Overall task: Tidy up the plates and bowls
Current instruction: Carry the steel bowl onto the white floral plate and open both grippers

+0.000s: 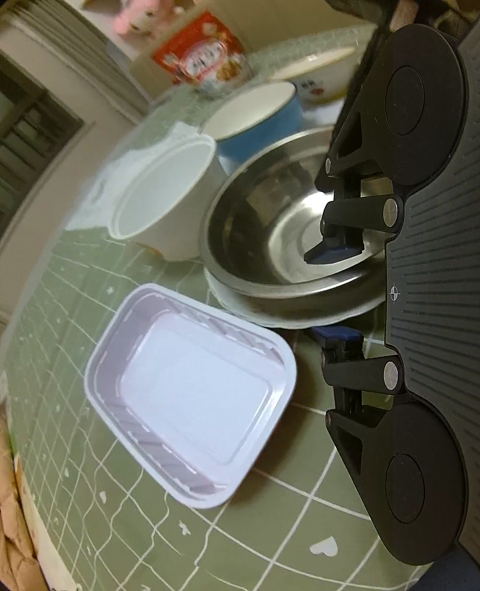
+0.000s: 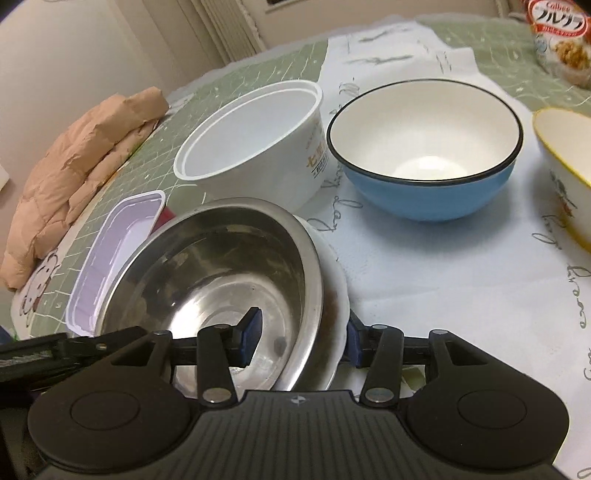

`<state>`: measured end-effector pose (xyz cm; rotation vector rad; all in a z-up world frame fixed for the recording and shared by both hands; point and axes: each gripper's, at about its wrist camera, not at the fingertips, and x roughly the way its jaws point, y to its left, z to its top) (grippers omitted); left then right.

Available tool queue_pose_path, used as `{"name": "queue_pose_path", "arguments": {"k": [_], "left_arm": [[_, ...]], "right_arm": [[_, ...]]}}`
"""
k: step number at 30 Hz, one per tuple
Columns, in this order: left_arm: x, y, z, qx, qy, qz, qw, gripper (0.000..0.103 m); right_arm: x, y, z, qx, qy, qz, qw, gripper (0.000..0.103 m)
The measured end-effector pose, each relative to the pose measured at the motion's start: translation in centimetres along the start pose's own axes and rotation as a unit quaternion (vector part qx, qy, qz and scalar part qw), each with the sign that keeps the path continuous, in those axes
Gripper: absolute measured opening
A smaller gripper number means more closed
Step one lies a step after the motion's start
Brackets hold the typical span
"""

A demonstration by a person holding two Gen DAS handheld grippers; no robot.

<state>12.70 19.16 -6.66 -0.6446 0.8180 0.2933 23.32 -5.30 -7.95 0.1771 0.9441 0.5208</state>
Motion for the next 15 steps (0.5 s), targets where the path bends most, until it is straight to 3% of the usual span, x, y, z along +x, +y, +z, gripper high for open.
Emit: {"name": "queue_pose_path", "arguments": {"k": [3, 9, 15], "left_arm": [[0.4, -1.1, 0.3, 0.010, 0.006, 0.012, 0.9999, 0.045], [1.3, -3.8, 0.1, 0.056, 0.030, -0.022, 0.9977, 0.047], [1.7, -4.9, -0.7, 0.085, 0.030, -0.006, 0.9959, 0.047]], "right_arm": [[-0.6, -0.3, 0.1, 0.000, 0.008, 0.011, 1.000, 0.047], [-3.6, -1.9, -1.1, -0.003, -0.014, -0.027, 1.000, 0.047], [-4.4, -2.8, -2.1, 0.010, -0.011, -0.025, 1.000, 0.049]]}}
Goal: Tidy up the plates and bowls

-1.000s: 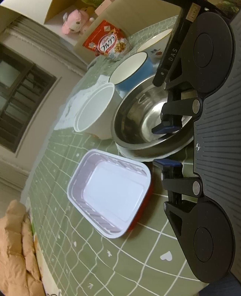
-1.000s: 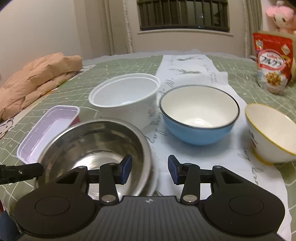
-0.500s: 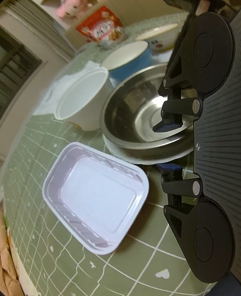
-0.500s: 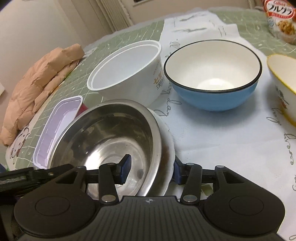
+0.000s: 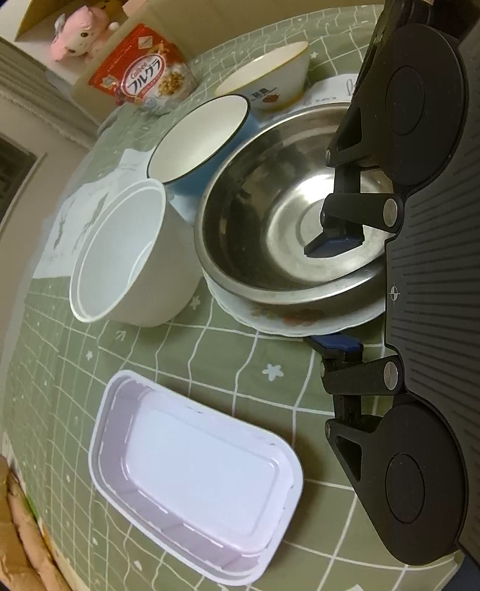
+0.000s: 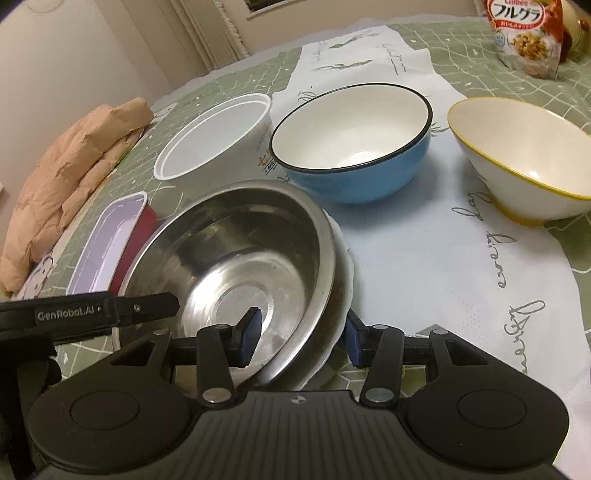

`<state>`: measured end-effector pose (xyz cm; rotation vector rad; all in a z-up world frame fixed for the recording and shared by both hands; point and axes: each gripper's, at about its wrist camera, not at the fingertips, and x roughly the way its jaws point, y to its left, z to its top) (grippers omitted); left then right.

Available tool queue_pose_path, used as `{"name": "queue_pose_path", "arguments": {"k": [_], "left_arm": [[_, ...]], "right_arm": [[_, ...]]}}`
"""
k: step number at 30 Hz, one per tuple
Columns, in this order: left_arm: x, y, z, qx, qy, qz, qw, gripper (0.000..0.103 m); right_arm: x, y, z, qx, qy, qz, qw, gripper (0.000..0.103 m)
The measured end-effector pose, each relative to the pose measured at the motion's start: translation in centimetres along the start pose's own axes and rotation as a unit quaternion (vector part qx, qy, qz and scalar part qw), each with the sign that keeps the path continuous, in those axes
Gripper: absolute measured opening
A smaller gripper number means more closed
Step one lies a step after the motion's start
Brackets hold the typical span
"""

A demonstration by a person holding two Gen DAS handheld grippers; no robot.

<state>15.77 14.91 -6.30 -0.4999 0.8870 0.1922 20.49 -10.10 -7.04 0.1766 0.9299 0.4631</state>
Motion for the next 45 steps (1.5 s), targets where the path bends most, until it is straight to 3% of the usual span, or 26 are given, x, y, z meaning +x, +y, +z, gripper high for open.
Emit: {"name": "queue_pose_path", "arguments": {"k": [16, 19, 22, 25, 29, 31, 34, 37, 45], "left_arm": [[-0.9, -0.4, -0.1, 0.016, -0.006, 0.011, 0.9998, 0.044], [-2.6, -0.8, 0.3, 0.028, -0.040, 0.030, 0.9983, 0.043], [-4.5, -2.1, 0.9, 0.036, -0.086, 0.052, 0.9943, 0.043], [-5.5, -4.9, 1.8, 0.044, -0.113, 0.013, 0.9925, 0.043], [-3.0, -10.4, 2.8, 0.041, -0.069, -0.123, 0.9892, 0.043], [-0.7, -13.6, 3.1, 0.046, -0.052, -0.143, 0.9872, 0.043], [2.8, -17.2, 3.3, 0.043, -0.023, -0.147, 0.9879, 0.043], [5.3, -19.8, 3.3, 0.050, -0.005, -0.115, 0.9921, 0.043], [9.4, -22.9, 3.2, 0.064, 0.005, -0.073, 0.9952, 0.043]], "right_arm": [[0.0, 0.1, -0.7, -0.009, -0.003, -0.003, 1.000, 0.050], [-1.1, -0.4, -0.5, -0.012, -0.030, -0.014, 0.999, 0.050], [-3.7, -1.5, -0.2, -0.025, -0.087, -0.028, 0.996, 0.050], [-6.7, -3.6, 0.3, -0.030, -0.139, -0.038, 0.989, 0.051], [-9.6, -9.1, 2.3, -0.005, -0.158, -0.059, 0.986, 0.052], [-10.5, -12.3, 3.4, 0.013, -0.165, -0.080, 0.983, 0.052], [-11.1, -17.7, 4.9, 0.064, -0.160, -0.100, 0.980, 0.051], [-11.0, -22.0, 6.4, 0.116, -0.144, -0.086, 0.979, 0.050], [-6.0, -24.5, 10.5, 0.120, -0.106, -0.050, 0.986, 0.045]]}}
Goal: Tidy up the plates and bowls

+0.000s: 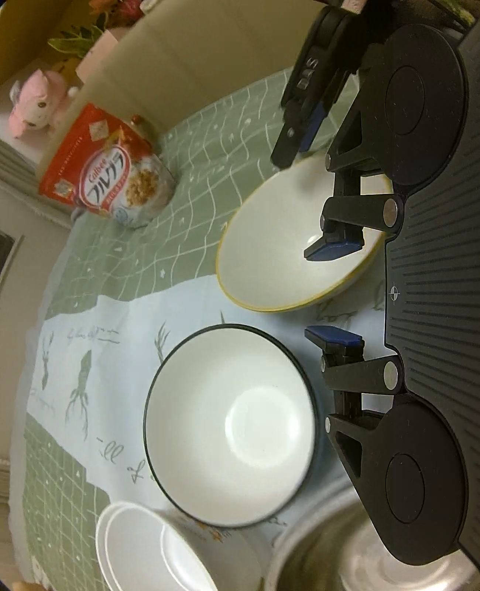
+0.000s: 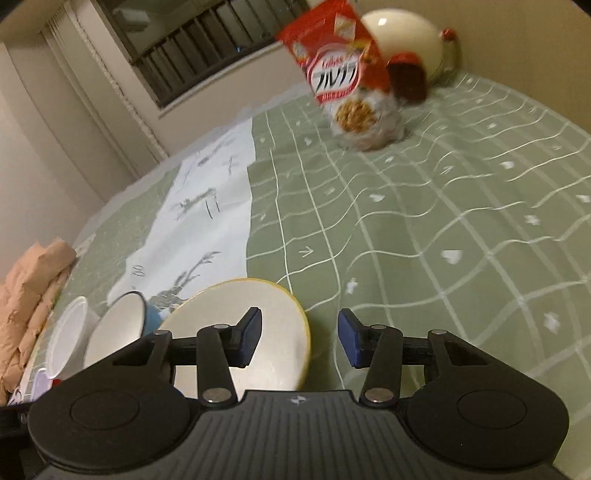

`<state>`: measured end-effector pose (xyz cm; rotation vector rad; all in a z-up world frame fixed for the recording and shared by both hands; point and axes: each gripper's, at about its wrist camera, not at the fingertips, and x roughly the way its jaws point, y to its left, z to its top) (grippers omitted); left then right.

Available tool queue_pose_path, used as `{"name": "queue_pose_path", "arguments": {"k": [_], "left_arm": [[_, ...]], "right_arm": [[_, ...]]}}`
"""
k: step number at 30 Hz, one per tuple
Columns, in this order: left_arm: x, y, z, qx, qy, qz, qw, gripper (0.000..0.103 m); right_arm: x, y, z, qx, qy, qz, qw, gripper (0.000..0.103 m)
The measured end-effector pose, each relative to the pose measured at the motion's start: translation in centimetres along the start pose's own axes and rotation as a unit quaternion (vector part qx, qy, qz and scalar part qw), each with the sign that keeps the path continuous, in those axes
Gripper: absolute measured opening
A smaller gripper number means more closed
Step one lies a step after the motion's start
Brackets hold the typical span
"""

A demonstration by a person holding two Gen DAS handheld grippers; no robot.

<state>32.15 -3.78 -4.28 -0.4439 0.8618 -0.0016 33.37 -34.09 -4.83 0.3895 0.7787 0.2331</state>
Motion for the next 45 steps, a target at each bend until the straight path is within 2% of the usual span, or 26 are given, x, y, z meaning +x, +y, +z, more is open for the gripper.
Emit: {"name": "queue_pose_path", "arguments": {"k": [2, 5, 14, 22, 26, 33, 41, 45], "left_arm": [[1.1, -0.1, 0.0, -0.001, 0.001, -0.006, 1.0000, 0.038], [2.4, -0.3, -0.1, 0.006, 0.015, -0.009, 0.9998, 0.035], [0.4, -0.5, -1.6, 0.037, 0.043, 0.018, 0.9982, 0.034], [-4.4, 2.4, -5.0, 0.049, 0.067, -0.005, 0.9965, 0.034], [-5.9, 4.0, -5.9, 0.041, 0.069, -0.001, 0.9968, 0.034], [-6.8, 4.9, -6.2, 0.043, 0.067, 0.007, 0.9968, 0.034], [-6.4, 5.4, -5.0, 0.037, 0.071, -0.009, 0.9968, 0.033], [-6.0, 5.3, -4.5, 0.036, 0.066, 0.001, 0.9971, 0.032]], "right_arm": [[2.4, 0.2, 0.2, -0.003, 0.024, 0.002, 1.000, 0.042], [4.3, 0.2, -0.4, 0.015, 0.067, 0.033, 0.997, 0.038], [0.9, 2.0, -2.9, -0.002, 0.063, 0.037, 0.997, 0.039], [-2.1, 4.3, -6.7, -0.012, 0.083, 0.054, 0.995, 0.042], [-2.7, 6.2, -8.5, -0.033, 0.088, 0.059, 0.994, 0.044], [-2.5, 7.5, -9.5, -0.040, 0.094, 0.066, 0.993, 0.048], [-2.7, 7.4, -10.3, -0.029, 0.086, 0.049, 0.995, 0.048], [-2.8, 7.5, -10.6, -0.042, 0.088, 0.048, 0.994, 0.048]]}}
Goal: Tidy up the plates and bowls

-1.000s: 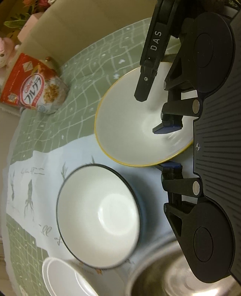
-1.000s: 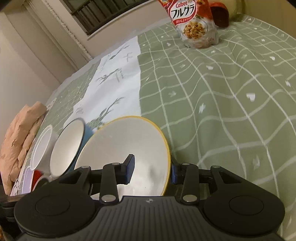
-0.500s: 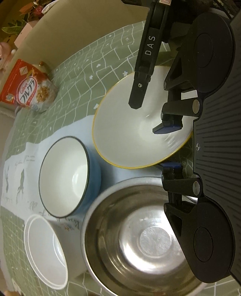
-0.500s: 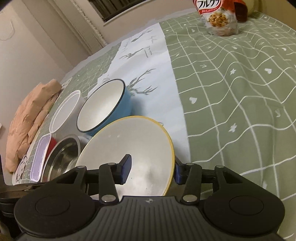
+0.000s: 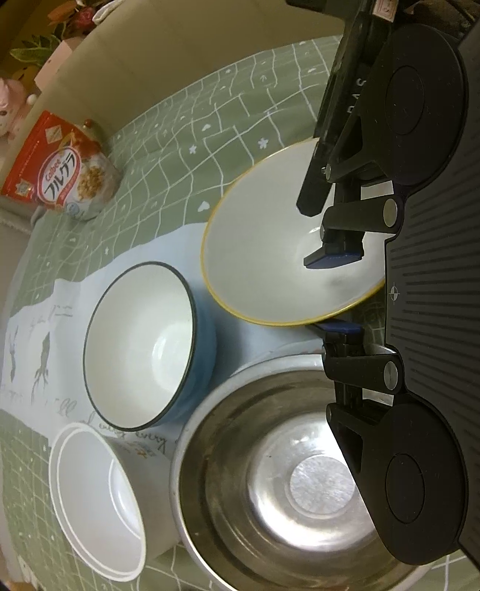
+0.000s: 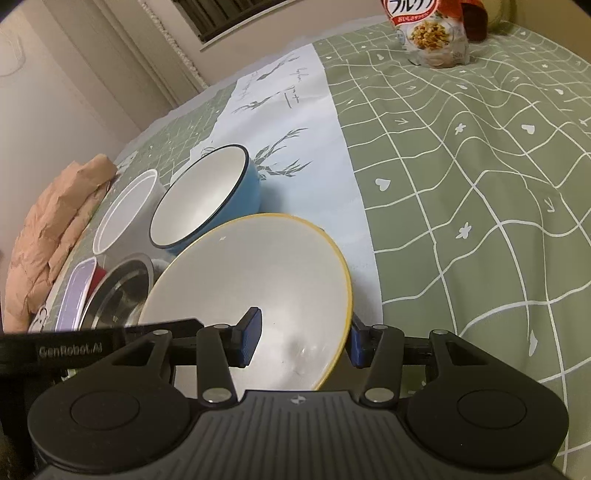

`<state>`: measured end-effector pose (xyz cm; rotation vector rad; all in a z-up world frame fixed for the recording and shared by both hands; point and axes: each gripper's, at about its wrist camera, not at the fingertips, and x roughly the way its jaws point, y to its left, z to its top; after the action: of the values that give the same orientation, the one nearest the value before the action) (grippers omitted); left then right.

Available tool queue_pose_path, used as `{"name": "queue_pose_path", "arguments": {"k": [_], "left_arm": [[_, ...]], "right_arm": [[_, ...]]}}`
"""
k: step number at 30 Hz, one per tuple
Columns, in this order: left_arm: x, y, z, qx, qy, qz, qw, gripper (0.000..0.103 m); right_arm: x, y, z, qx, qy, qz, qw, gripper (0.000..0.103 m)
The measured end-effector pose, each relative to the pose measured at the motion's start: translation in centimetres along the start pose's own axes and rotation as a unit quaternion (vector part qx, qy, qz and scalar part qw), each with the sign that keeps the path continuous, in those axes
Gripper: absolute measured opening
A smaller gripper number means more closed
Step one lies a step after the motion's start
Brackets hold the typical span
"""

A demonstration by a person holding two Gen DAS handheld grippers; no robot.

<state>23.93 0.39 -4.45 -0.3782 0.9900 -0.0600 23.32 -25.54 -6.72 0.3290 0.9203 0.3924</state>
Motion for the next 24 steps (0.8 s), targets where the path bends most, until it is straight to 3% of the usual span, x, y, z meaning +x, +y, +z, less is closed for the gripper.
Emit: {"name": "queue_pose_path", "arguments": {"k": [12, 24], "left_arm": [[1.1, -0.7, 0.9, 0.009, -0.002, 0.014, 0.9999, 0.033], [-0.1, -0.2, 0.7, 0.003, -0.003, -0.001, 1.0000, 0.030]], "right_arm": [[0.3, 0.3, 1.2, -0.006, -0.020, -0.010, 1.000, 0.053], [-0.7, 0.0, 0.5, -0.016, -0.024, -0.012, 1.000, 0.057]]}}
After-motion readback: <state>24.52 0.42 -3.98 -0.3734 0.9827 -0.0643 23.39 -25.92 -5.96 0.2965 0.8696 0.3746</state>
